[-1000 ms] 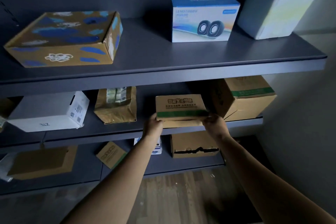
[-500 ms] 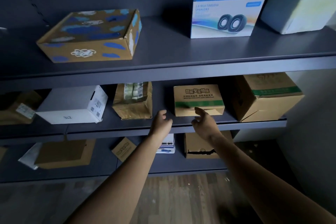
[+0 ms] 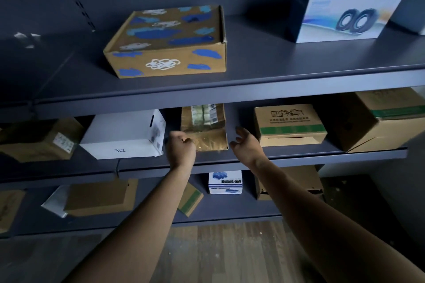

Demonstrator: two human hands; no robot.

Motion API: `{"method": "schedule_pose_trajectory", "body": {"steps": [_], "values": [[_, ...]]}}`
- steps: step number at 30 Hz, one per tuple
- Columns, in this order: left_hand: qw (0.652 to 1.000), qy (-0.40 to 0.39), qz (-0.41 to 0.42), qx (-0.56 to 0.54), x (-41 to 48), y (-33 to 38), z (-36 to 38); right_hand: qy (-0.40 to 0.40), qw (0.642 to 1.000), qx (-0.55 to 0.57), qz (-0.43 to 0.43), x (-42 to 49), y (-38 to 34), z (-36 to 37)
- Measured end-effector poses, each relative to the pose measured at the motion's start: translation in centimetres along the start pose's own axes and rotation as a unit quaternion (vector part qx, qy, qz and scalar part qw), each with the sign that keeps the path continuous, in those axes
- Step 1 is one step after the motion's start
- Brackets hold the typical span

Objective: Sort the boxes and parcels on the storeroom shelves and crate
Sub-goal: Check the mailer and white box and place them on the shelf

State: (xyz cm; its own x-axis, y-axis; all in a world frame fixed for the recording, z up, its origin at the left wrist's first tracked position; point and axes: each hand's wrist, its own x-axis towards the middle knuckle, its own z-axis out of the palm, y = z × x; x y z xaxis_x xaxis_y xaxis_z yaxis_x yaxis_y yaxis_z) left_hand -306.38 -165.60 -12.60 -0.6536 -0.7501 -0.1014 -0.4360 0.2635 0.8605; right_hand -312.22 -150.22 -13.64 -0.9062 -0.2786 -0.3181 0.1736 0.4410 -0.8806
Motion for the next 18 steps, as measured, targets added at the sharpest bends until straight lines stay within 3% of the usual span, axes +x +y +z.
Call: {"method": "schedule_pose_trajectory", "body": {"steps": [2,6,15,18], "values": [[0.999,-0.031,-0.004,-0.024,0.9,0.3,-0.7,0.006,1.000,0.013,0.006,0.7,-0.4,1.2],[0.976,-0.173,-0.085,-0.102,2.7,0.3,-1.2,0.018,0.999,0.047,-0.016,1.7,-1.0,3.3],[0.959,-0.236,-0.102,-0.118,0.4,-2.2,-4.7,0.059,0.995,0.045,0.060,-2.1,-0.2,4.0],[0.950,-0.260,-0.119,-0.128,-1.9,-2.5,-6.3,0.039,0.987,0.120,0.097,-4.6,0.0,3.7]]}}
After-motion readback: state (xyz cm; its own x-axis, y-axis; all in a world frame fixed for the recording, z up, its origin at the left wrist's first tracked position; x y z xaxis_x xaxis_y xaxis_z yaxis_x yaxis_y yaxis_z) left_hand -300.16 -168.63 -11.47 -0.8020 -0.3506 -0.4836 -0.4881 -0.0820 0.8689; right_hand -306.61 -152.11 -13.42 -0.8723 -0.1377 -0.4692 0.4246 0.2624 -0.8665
